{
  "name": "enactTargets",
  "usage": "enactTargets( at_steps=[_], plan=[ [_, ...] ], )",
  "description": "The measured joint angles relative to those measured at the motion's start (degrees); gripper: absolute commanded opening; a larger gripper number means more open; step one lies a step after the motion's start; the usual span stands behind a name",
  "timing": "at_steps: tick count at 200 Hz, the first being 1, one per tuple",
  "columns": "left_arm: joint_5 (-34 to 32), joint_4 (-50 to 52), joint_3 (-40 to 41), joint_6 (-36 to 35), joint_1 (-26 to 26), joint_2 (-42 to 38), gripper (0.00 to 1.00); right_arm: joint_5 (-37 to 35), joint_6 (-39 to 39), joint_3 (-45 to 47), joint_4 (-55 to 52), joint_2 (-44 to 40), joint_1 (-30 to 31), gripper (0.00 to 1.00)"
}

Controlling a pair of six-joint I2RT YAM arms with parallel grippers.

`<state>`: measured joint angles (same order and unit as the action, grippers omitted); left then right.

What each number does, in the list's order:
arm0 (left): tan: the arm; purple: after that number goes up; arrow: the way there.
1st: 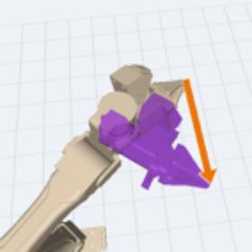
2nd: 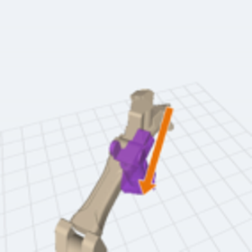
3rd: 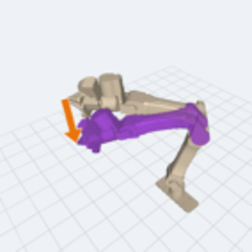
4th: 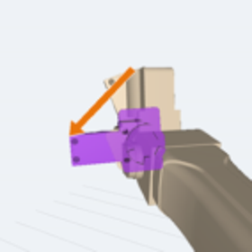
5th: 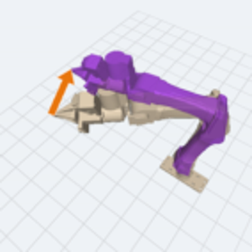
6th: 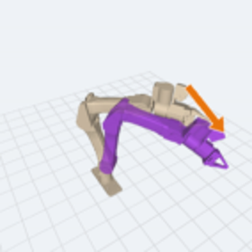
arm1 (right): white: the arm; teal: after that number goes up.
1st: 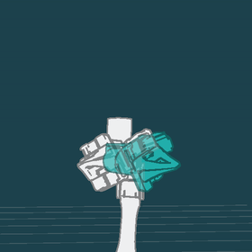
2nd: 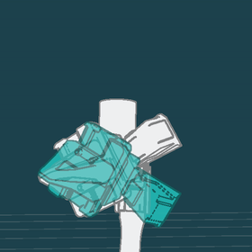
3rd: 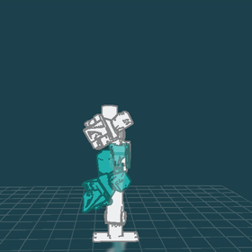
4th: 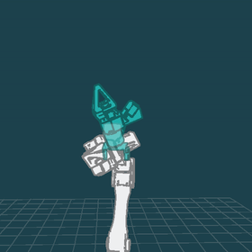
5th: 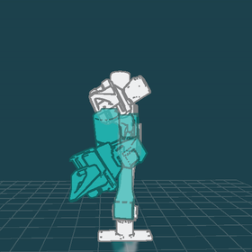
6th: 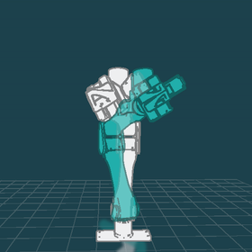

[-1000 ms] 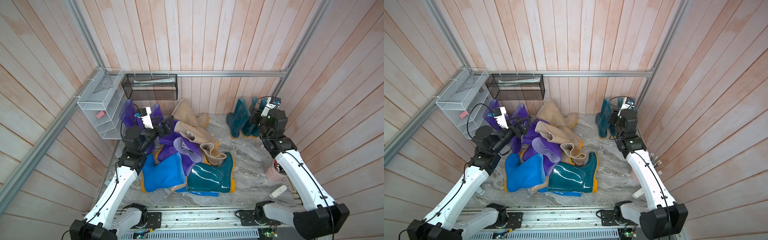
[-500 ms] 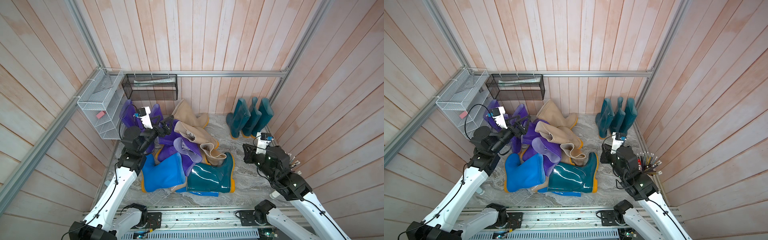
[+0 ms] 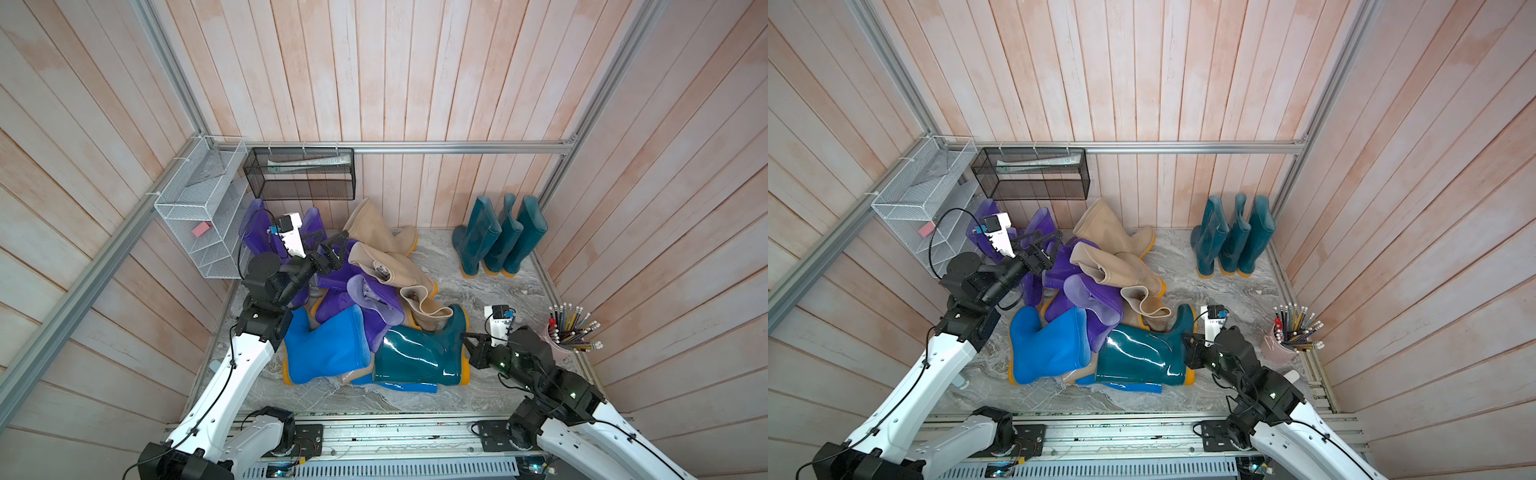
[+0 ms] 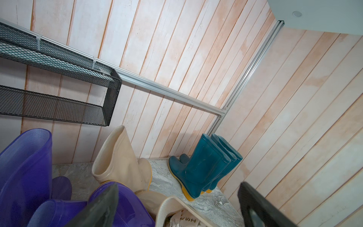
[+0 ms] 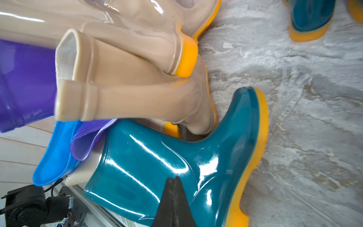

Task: Match and arrange rain boots in pairs
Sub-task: Pick up the rain boot at the center of the board.

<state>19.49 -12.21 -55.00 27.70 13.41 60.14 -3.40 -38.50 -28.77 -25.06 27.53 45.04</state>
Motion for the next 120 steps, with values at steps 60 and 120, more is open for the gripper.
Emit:
enactTargets(
  at_steps=[60,120],
  plan=[
    [0.0,-0.3,0.4,0.0,0.0,0.1,0.97,-12.5,-4.4,1.2,8.0,13.9,18.5,0.16],
    [-0.5,-0.2,0.4,0.0,0.0,0.3,0.97,-25.1,-6.4,-8.6,9.3,36.8,30.0,0.52]
  ],
)
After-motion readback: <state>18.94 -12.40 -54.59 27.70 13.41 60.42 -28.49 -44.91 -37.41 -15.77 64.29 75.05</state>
